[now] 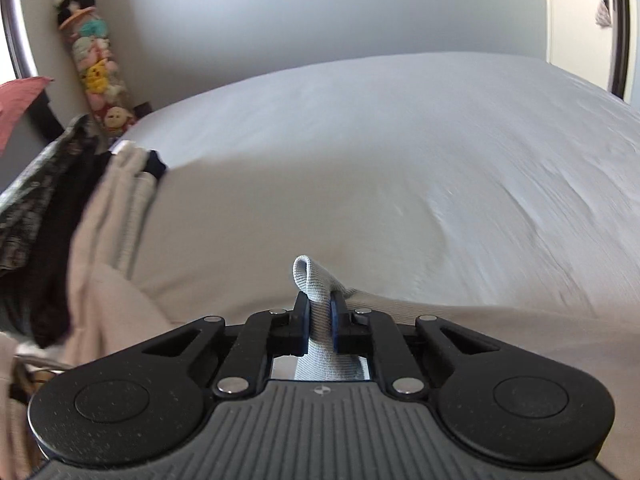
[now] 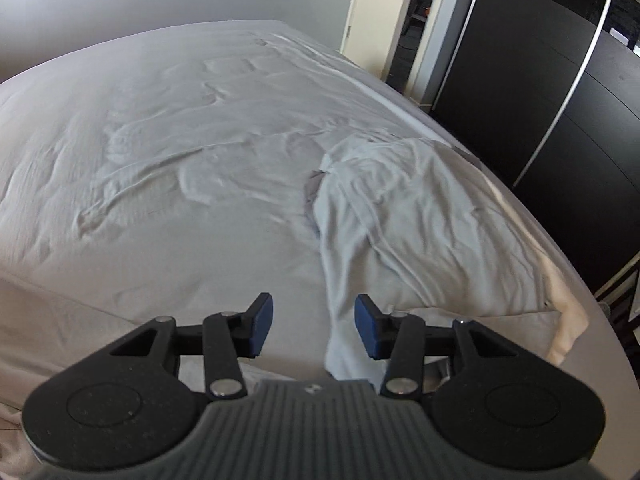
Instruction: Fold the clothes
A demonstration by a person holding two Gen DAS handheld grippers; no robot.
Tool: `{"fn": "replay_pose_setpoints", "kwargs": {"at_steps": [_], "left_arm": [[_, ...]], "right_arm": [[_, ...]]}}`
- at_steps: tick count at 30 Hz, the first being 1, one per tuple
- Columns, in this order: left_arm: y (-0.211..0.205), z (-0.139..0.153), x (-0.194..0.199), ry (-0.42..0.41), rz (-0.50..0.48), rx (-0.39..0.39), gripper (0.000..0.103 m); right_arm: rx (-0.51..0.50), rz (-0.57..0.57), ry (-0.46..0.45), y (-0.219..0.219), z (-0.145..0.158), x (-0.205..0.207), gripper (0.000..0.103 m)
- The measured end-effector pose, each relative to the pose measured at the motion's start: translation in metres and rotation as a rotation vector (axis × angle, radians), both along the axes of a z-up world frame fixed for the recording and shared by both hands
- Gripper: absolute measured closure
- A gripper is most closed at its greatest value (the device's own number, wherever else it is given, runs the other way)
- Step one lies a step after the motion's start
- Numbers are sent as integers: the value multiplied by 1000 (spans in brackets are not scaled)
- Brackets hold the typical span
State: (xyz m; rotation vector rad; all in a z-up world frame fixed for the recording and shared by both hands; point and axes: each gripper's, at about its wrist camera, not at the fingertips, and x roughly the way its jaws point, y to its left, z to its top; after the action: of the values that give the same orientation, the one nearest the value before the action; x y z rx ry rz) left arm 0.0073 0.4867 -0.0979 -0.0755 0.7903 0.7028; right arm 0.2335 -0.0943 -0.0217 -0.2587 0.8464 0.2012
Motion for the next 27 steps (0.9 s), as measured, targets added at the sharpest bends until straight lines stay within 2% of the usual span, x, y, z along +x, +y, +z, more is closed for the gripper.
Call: {"fn": "replay_pose_setpoints", "kwargs": {"at_steps": [5,11,13,18,19,20,22,23,27], "left_arm": [[14,24,-14,27,89,112,92],[36,35,-36,50,214,137,92],[36,36,-43,48,215,122,92],[21,40,-48,57,201,146,92],[19,41,-50,57,202,145,92],[18,42,-51,58,203,145,92],[18,44,-54,58,207,142,92],[19,45,-55,56,210,139,92],[19,48,-59,48,228,138,92]], "right_arm": [[-6,-62,29,-42,2,4,55],[62,-113,136,-73,-13,2,56],[102,-128,187,-78,-25,4,56],[215,-167,315,-80,-58,11,56],[223,-168,332,-79,-62,11,58],[225,-165,339,-78,-65,10,76],[214,-148,328,-74,-63,5,96],[211,-137,314,-72,-60,2,100],[234,-95,206,-67,-29,1,100]]}}
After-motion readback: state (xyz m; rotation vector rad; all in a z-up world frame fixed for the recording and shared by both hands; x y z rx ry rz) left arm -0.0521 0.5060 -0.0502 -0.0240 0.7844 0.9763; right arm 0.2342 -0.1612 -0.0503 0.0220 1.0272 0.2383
